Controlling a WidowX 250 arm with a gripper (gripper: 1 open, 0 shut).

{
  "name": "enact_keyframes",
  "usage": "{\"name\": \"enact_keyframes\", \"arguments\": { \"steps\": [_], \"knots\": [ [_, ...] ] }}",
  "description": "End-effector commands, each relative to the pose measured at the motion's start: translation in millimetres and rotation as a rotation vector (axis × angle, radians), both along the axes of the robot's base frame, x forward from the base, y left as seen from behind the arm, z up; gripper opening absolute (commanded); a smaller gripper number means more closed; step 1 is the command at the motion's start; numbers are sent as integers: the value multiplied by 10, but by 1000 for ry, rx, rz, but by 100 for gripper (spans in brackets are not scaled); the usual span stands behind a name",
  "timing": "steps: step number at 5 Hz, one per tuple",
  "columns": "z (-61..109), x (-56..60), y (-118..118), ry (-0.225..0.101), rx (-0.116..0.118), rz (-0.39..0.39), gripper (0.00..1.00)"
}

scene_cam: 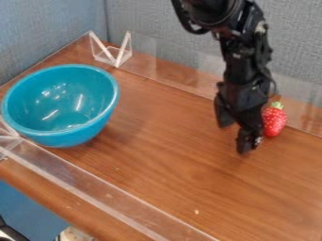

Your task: Remove the strawberry from inside the blue bowl and put it on the table

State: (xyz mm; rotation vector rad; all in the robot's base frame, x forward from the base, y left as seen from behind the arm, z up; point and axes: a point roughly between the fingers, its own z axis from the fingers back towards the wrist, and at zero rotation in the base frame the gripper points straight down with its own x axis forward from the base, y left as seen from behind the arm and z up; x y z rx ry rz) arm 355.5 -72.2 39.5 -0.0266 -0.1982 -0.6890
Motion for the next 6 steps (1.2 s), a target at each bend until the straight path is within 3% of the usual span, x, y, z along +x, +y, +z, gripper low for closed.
{"name": "enact_keyframes", "arguments": {
  "steps": [1, 3, 6],
  "knots": [
    [385, 196, 56, -101, -12, 1, 100],
    [326, 401, -105, -115, -18, 72, 100],
    [128, 528, -256, -116, -35, 124, 100]
  ]
}}
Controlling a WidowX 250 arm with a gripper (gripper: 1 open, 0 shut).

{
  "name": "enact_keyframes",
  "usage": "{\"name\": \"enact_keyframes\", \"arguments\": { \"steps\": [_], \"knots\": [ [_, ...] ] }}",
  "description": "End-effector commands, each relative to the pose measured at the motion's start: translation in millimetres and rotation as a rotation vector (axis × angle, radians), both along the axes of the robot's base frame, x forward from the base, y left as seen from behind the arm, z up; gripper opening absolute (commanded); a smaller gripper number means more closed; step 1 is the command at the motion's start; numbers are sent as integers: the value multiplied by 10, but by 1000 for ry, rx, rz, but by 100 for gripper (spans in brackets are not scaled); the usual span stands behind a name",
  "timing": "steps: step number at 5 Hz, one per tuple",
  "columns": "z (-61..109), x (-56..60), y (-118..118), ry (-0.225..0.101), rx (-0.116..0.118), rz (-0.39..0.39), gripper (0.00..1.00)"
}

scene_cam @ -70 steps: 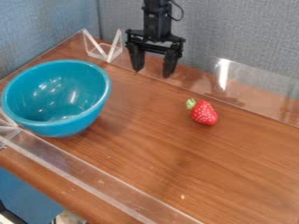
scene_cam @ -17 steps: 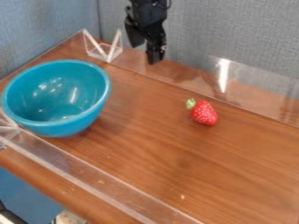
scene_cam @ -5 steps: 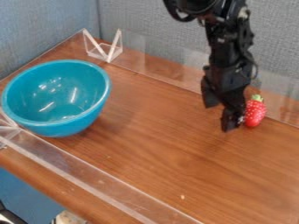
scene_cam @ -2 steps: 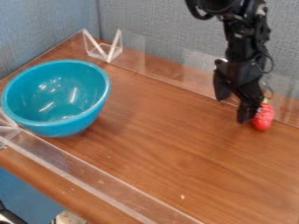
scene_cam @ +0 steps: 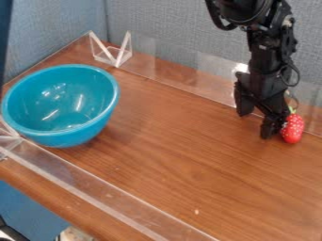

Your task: Remove the strawberry from inside the blue bowl and put it on the table

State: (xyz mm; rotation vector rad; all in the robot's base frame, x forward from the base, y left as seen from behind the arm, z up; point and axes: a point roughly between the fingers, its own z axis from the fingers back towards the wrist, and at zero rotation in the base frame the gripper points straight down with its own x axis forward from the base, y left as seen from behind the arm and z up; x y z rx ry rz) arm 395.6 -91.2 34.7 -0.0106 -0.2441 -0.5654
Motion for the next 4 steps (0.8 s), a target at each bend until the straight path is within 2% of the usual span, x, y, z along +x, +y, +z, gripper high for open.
{"name": "enact_keyframes", "arguments": {
  "steps": [1, 2, 4],
  "knots": [
    [109, 124, -163, -76, -30, -84, 100],
    [39, 125, -255, -78, -39, -165, 100],
    [178, 10, -483, -87, -48, -170, 100]
  ]
}}
